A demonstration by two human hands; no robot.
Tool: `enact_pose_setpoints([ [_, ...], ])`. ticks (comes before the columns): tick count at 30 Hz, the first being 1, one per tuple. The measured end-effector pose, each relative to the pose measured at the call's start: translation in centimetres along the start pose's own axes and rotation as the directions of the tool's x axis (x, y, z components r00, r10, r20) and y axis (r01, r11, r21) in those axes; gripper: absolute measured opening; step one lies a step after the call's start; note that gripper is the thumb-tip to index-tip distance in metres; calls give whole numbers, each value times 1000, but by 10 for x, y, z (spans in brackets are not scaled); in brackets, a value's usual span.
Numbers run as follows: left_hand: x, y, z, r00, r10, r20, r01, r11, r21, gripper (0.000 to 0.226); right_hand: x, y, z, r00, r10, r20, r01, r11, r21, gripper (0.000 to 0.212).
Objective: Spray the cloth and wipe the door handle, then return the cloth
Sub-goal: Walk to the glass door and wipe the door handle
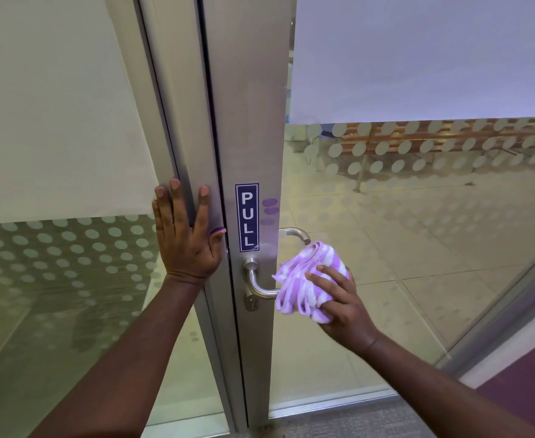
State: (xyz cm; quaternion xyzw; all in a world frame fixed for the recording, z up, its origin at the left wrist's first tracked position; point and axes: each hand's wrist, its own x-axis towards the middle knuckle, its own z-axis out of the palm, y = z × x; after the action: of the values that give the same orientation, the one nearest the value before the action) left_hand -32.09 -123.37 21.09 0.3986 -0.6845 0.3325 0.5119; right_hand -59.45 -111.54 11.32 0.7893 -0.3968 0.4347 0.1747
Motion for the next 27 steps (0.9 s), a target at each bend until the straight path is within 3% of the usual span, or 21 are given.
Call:
enact_pose_setpoints([
  [3,1,1,-1,1000,-5,8,4,1000,8,64,0,-21,13,996,63,-65,-65,998,-23,34],
  [11,0,1,0,1000,-4,4,4,1000,7,63,12,-61,53,977,36,-210,-79,977,-197,24],
  [20,0,2,-1,1000,-4,-4,4,1000,2,62,18,-84,90,990,7,-137,-54,938,-343,4],
  [24,-1,1,-1,1000,-4,-1,4,1000,-11,62,28,-100,98,993,47,-109,-81,941,-329,7],
  [27,-2,1,0,1000,0,-10,0,1000,-10,62,33,-105,89,987,111,-115,-132,972,-195,12],
])
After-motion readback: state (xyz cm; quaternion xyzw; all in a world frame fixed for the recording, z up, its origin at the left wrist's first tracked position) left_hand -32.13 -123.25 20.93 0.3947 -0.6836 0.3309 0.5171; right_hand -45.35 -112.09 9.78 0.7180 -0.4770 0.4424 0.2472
